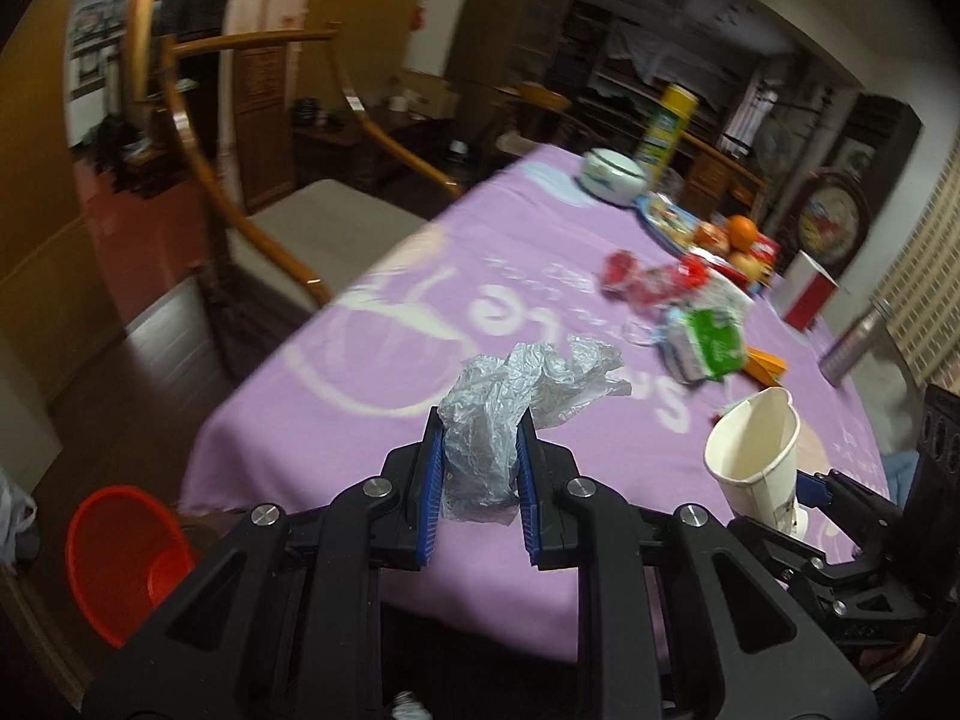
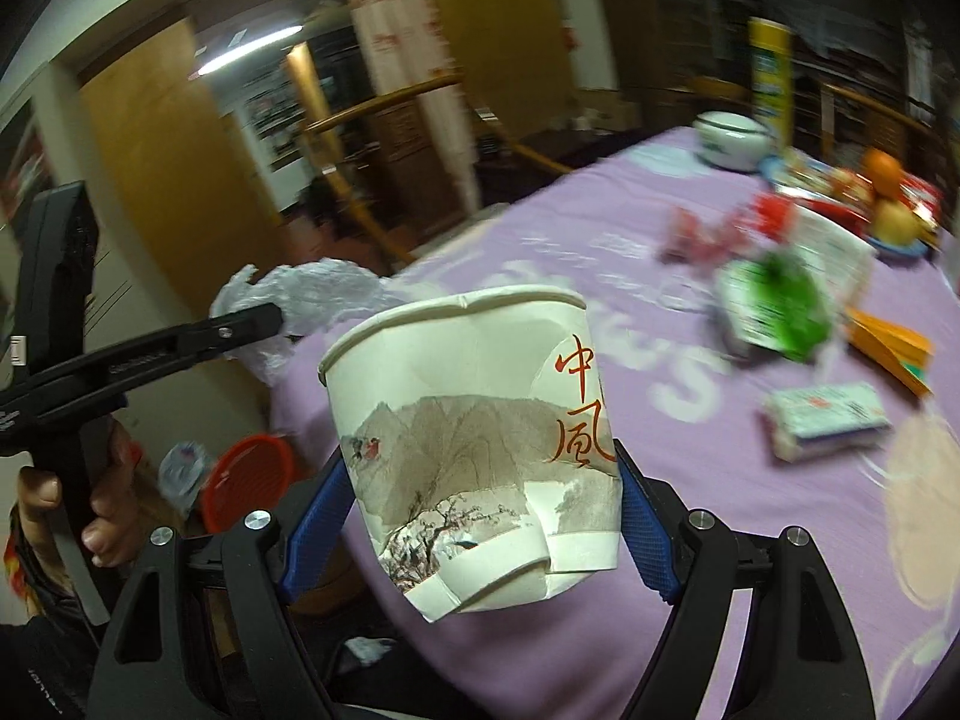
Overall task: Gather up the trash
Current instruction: 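Carry both items to the red wastebasket and open both tools to drop them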
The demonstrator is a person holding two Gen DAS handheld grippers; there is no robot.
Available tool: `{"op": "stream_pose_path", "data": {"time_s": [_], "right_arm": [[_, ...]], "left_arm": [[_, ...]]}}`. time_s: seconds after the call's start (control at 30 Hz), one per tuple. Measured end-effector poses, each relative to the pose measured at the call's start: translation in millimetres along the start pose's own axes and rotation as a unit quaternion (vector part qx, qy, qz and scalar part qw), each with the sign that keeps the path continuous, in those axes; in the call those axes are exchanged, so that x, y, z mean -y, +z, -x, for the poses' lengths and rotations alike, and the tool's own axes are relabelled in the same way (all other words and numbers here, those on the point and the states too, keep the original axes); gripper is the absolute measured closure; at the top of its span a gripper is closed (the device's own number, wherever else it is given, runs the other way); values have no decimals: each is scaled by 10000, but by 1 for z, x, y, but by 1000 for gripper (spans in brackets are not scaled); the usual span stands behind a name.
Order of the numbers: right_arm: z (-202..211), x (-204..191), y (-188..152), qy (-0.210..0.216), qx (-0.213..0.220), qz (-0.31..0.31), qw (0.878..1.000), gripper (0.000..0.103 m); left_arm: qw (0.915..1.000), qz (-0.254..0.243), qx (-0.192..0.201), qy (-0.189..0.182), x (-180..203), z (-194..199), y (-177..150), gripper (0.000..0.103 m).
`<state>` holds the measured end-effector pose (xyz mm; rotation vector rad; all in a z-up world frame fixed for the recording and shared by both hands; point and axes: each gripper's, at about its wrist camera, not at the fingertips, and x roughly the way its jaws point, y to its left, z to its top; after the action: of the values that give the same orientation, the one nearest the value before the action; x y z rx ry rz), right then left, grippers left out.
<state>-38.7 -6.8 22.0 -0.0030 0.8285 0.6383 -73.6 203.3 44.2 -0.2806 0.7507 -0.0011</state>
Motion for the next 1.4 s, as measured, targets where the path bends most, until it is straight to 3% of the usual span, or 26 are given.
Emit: {"op": "stream_pose_path", "data": {"time_s": [0.2, 0.4, 0.57, 0.67, 0.8, 0.97, 1.2, 1.3, 1.33, 1.4], "right_arm": [[-37, -90, 13, 789, -396, 796, 9929, 23], [-98, -194, 6, 1455, -1089, 1676, 9690, 23], [-170, -257, -13, 1774, -1819, 2004, 9462, 23], [-220, -279, -29, 1900, -2246, 2004, 9345, 23], [-278, -294, -46, 1959, -2747, 1732, 9253, 23], [-328, -305, -55, 2113, -3154, 1324, 9156, 23], [-387, -314, -64, 2023, -3524, 1206, 9057, 22], [-394, -316, -69, 2013, -3631, 1188, 9019, 21], [-398, -318, -67, 2009, -3650, 1176, 9014, 18], [-400, -319, -64, 1977, -3601, 1135, 9046, 12]], "left_arm": [[9965, 596, 81, 587, -72, 30, -23, 80], [9801, 1404, -50, 1403, -165, 43, -58, 80], [9494, 2188, -540, 2188, -257, 25, -104, 80], [9295, 2772, -991, 2222, -312, 1, -136, 80], [9093, 3101, -1359, 2419, -356, -25, -166, 80], [8979, 3268, -1714, 2402, -384, -50, -185, 80], [8913, 3301, -1874, 2479, -397, -67, -192, 77], [8903, 3259, -1944, 2517, -396, -72, -190, 75], [8902, 3202, -1988, 2559, -394, -73, -189, 72], [8887, 3151, -2033, 2636, -391, -72, -187, 56]]}}
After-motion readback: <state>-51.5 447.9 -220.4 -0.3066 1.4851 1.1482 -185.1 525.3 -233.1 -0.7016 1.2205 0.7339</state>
